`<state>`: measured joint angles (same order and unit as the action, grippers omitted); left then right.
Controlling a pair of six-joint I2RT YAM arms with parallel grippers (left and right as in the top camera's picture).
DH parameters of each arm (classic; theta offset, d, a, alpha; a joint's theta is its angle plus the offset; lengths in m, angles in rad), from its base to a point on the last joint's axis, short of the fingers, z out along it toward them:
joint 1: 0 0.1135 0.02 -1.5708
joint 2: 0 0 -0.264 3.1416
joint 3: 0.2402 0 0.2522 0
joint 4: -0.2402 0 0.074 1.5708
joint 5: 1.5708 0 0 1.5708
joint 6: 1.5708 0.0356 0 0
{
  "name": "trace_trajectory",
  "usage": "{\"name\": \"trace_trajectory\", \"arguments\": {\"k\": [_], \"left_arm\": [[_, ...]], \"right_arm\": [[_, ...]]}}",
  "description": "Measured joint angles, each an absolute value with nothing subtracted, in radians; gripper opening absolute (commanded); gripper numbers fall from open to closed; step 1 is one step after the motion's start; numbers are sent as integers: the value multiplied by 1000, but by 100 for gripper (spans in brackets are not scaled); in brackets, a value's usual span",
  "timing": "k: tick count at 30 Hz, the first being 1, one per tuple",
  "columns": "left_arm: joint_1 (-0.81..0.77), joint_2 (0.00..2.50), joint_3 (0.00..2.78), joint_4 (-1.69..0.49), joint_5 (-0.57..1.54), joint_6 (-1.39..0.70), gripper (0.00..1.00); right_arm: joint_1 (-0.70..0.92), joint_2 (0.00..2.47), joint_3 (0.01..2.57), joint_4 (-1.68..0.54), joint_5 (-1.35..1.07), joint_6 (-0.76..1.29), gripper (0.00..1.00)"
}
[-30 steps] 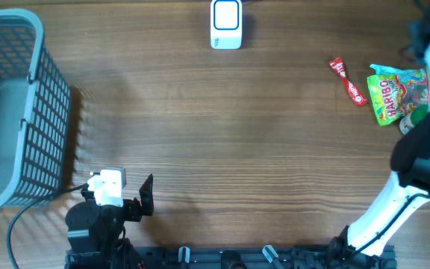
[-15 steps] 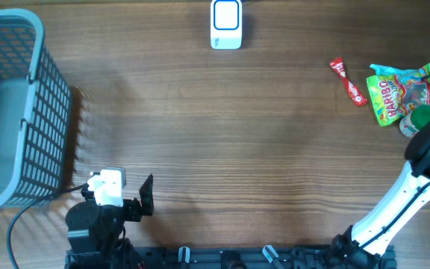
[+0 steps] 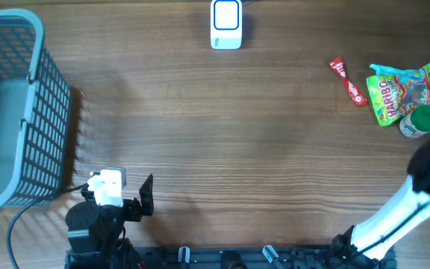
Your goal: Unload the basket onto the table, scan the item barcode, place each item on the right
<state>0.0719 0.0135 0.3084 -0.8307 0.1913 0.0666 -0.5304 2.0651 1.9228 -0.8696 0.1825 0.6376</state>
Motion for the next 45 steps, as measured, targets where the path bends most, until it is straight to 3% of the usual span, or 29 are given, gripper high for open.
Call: {"name": "trace_trajectory", "arguments": {"k": [13, 26, 31, 40, 45], "left_arm": [[72, 14, 308, -831, 191, 67, 100], [72, 14, 308, -830, 191, 67, 100], [72, 14, 308, -831, 191, 67, 100], [72, 14, 308, -831, 191, 67, 100], [72, 14, 308, -831, 191, 67, 100]], "right_arm": [[-376, 1351, 1927, -1216, -45, 547, 100], [-376, 1091, 1928, -1485, -70, 544, 100], [-376, 1082, 1928, -1470, -71, 510, 100], [-192, 936, 1854, -1015, -101, 242, 100], [-114, 819, 1816, -936, -154, 165, 100]]}}
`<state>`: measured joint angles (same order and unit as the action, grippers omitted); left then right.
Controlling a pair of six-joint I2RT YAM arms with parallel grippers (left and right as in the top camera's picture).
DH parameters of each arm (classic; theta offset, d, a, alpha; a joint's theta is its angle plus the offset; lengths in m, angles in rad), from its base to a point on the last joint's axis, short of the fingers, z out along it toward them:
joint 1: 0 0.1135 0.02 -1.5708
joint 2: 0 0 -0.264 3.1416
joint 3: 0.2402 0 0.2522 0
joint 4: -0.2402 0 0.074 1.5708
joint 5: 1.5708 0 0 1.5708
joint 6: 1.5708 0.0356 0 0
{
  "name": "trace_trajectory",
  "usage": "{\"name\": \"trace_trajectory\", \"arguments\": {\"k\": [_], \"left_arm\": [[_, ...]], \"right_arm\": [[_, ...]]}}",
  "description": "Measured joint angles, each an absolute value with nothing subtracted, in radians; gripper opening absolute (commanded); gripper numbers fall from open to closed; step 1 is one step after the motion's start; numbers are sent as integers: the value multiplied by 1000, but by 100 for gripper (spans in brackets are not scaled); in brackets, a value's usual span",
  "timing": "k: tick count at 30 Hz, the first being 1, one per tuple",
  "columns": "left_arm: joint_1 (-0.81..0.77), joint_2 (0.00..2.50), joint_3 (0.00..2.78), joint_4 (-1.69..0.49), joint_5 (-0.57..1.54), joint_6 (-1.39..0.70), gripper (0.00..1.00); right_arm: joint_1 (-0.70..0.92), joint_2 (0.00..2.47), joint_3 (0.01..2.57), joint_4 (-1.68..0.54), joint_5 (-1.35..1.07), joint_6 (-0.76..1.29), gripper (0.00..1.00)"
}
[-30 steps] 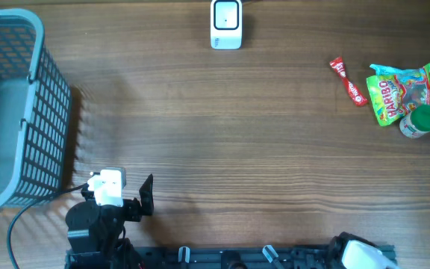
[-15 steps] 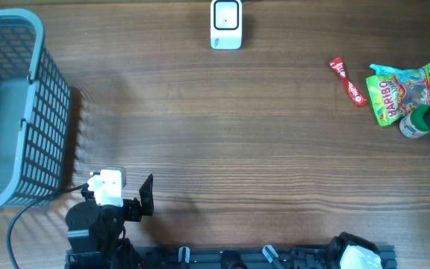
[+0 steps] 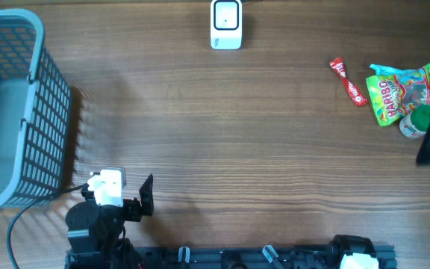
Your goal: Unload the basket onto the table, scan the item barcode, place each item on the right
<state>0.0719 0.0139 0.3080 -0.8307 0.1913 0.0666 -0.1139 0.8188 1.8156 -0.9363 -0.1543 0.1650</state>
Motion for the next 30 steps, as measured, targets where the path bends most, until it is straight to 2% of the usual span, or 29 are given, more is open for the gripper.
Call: {"name": "trace_trajectory", "arguments": {"k": [12, 30], "left_arm": [[72, 14, 308, -831, 191, 67, 100], [72, 14, 308, -831, 191, 67, 100]], "right_arm": [[-107, 802, 1756, -897, -383, -43, 100], [-107, 636, 1754, -1074, -427, -211, 100]]}}
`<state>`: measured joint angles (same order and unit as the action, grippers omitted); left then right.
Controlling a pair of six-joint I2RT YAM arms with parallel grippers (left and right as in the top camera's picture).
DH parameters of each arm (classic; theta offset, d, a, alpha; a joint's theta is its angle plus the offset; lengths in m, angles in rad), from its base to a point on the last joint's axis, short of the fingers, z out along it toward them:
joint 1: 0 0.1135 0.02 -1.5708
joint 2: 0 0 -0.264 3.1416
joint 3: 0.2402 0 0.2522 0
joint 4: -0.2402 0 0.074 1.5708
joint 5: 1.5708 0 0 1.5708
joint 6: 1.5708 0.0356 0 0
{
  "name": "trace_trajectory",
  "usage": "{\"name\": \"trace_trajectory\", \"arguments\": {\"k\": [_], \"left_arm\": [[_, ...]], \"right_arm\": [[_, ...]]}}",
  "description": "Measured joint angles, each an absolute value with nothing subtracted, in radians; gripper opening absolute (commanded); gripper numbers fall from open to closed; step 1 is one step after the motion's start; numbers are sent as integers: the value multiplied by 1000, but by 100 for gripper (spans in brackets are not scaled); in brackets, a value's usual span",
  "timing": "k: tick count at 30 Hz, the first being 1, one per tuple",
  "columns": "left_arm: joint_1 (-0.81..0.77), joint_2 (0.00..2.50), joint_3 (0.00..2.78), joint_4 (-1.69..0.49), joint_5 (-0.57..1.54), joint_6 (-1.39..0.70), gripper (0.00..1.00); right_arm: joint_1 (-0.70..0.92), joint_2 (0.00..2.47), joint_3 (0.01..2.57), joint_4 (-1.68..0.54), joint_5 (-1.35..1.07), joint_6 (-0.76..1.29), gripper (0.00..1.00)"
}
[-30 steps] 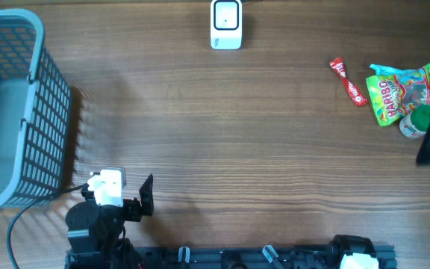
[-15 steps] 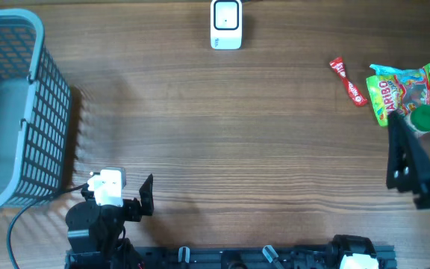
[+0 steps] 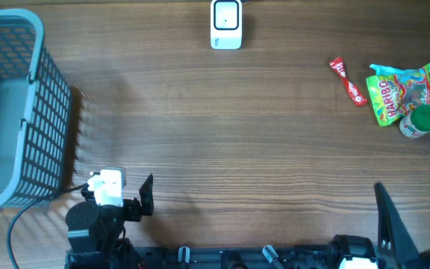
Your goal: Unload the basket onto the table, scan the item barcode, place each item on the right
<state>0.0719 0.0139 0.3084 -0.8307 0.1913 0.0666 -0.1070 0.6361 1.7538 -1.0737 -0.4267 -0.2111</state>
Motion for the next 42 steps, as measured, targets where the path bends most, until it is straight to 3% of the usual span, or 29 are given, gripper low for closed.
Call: {"name": "trace_trajectory", "arguments": {"k": [6, 18, 25, 38, 42], "left_arm": [[72, 14, 308, -830, 191, 67, 100], [72, 14, 307, -830, 191, 67, 100], [72, 14, 307, -830, 191, 67, 100], [72, 14, 307, -830, 191, 67, 100], [72, 14, 307, -830, 191, 67, 100]], "right_arm": [[-82, 520, 1576, -864, -428, -225, 100], [93, 211, 866, -394, -437, -221, 100], [116, 29, 540, -163, -420, -199, 100], [88, 18, 107, 265, -114, -28, 99], [88, 18, 9, 266, -42, 47, 100]]}}
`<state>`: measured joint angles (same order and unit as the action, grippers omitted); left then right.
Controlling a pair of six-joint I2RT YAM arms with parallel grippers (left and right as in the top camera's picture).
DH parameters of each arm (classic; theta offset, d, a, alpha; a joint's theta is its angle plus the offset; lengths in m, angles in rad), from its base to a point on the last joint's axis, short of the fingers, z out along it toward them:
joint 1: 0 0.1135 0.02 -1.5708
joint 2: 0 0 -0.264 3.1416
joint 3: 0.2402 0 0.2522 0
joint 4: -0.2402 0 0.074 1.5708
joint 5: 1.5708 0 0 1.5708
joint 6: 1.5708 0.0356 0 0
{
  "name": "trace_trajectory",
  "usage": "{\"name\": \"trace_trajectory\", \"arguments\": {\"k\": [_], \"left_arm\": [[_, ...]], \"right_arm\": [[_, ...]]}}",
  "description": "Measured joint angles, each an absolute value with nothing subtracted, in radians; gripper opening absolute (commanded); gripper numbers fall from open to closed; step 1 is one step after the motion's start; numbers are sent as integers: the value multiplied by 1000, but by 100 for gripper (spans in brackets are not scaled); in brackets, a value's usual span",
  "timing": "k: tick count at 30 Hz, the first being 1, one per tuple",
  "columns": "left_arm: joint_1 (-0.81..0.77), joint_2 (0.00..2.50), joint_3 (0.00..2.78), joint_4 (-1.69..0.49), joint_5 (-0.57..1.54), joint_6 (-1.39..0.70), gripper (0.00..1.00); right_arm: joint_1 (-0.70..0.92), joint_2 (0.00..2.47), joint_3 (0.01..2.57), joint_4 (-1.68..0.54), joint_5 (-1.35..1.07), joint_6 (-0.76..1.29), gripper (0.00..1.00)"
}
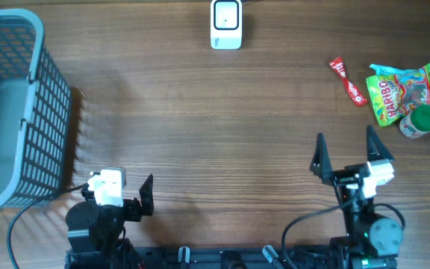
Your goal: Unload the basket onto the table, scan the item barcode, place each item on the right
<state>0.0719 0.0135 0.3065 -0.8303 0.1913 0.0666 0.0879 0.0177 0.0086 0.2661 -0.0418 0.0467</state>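
The white barcode scanner [225, 24] stands at the far middle edge of the table. At the far right lie a red sachet [347, 81], a green Haribo bag [398, 93], a green-capped bottle [420, 121] and a small pink packet. My right gripper [345, 149] is open and empty near the front, below and left of these items. My left gripper [146, 194] rests at the front left. Its fingers show as one dark blade with no gap and hold nothing.
A grey-blue mesh basket [51, 112] fills the left side of the wooden table [215, 127]. A black cable [21, 224] runs from the left arm's base.
The right arm was low in the bottom right corner with only a dark finger showing. Now its gripper stands open at the front, left of that spot. The items and the left arm are unmoved.
The right arm first reached over the right edge, partly covering the items. Then it was a dark blur beside the bottle, then low in the bottom right corner, and now open and empty at the front. No item has moved.
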Motion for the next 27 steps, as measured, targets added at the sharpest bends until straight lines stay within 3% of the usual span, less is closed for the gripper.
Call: {"name": "trace_trajectory", "arguments": {"k": [11, 27], "left_arm": [[72, 14, 307, -831, 191, 67, 100], [72, 14, 307, -830, 191, 67, 100]], "right_arm": [[68, 15, 6, 12, 5, 87, 100], [68, 15, 6, 6, 1, 94, 100]]}}
